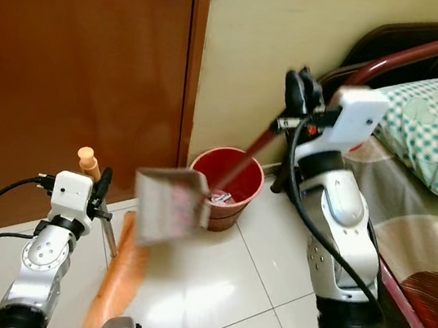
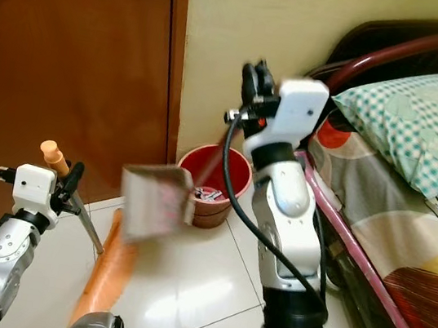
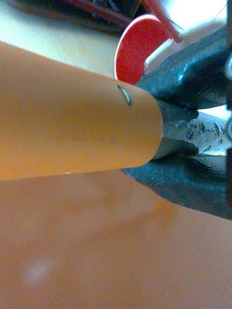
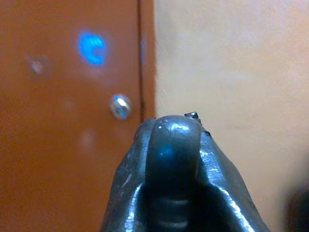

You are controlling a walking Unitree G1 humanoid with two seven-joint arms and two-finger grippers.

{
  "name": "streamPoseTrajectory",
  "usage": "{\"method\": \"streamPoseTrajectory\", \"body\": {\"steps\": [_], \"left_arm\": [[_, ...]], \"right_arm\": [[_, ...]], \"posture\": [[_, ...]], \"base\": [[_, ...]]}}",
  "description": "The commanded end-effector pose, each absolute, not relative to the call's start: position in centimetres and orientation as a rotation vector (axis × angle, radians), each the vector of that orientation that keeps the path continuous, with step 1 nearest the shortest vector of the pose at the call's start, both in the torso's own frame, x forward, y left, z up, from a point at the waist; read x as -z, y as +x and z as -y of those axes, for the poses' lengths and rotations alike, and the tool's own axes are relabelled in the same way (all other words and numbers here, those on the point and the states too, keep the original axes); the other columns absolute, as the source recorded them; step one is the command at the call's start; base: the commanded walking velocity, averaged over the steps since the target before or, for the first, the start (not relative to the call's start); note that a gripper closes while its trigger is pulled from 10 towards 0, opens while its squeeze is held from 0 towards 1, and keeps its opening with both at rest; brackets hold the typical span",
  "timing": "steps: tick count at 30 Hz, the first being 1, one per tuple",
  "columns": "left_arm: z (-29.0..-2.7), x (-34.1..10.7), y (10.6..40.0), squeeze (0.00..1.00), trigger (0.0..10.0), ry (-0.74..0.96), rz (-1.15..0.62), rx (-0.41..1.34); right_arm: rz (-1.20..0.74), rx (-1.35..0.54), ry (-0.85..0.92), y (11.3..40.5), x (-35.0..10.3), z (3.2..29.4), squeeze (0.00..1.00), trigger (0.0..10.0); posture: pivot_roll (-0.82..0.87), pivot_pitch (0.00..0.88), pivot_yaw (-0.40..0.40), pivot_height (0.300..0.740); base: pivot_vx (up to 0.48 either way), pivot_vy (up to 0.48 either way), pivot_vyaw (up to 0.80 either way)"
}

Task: Sweep floor

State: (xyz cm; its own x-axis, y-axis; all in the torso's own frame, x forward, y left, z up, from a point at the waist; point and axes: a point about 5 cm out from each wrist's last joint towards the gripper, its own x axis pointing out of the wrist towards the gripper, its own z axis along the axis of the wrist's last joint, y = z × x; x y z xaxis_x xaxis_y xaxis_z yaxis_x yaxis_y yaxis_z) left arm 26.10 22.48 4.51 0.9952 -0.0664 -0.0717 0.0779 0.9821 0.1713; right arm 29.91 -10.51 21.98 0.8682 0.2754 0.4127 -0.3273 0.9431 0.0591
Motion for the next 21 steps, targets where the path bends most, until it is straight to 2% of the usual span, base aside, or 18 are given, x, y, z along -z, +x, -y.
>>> {"method": "streamPoseTrajectory", "body": {"steps": [1, 6, 11, 15, 21], "left_arm": [[-22.6, -2.8, 24.9, 0.0, 10.0, 0.183, -0.161, 0.078], [-21.8, -2.2, 23.7, 0.0, 10.0, 0.12, -0.183, 0.073], [-21.3, -2.2, 23.2, 0.0, 10.0, 0.097, -0.181, 0.108], [-21.3, -2.5, 23.5, 0.0, 10.0, 0.107, -0.167, 0.108], [-21.4, -3.2, 24.3, 0.0, 10.0, 0.108, -0.145, 0.085]], "right_arm": [[0.389, -0.282, 0.073, 29.5, -20.8, 11.2, 0.0, 10.0], [0.205, -0.166, -0.006, 27.7, -14.4, 14.2, 0.0, 10.0], [0.139, -0.128, -0.032, 27.0, -12.1, 15.1, 0.0, 10.0], [0.13, -0.098, -0.006, 27.1, -11.7, 15.5, 0.0, 10.0], [0.222, -0.113, -0.042, 28.3, -13.5, 15.2, 0.0, 10.0]], "posture": [[0.03, 0.021, -0.032, 0.74], [0.03, 0.012, -0.027, 0.74], [0.03, 0.002, -0.021, 0.74], [0.03, 0.0, -0.017, 0.74], [0.03, 0.0, -0.01, 0.74]], "base": [[0.0, 0.0, 0.0], [0.0, 0.0, 0.0], [0.0, 0.0, 0.0], [0.0, 0.0, 0.0], [0.0, 0.0, 0.0]]}}
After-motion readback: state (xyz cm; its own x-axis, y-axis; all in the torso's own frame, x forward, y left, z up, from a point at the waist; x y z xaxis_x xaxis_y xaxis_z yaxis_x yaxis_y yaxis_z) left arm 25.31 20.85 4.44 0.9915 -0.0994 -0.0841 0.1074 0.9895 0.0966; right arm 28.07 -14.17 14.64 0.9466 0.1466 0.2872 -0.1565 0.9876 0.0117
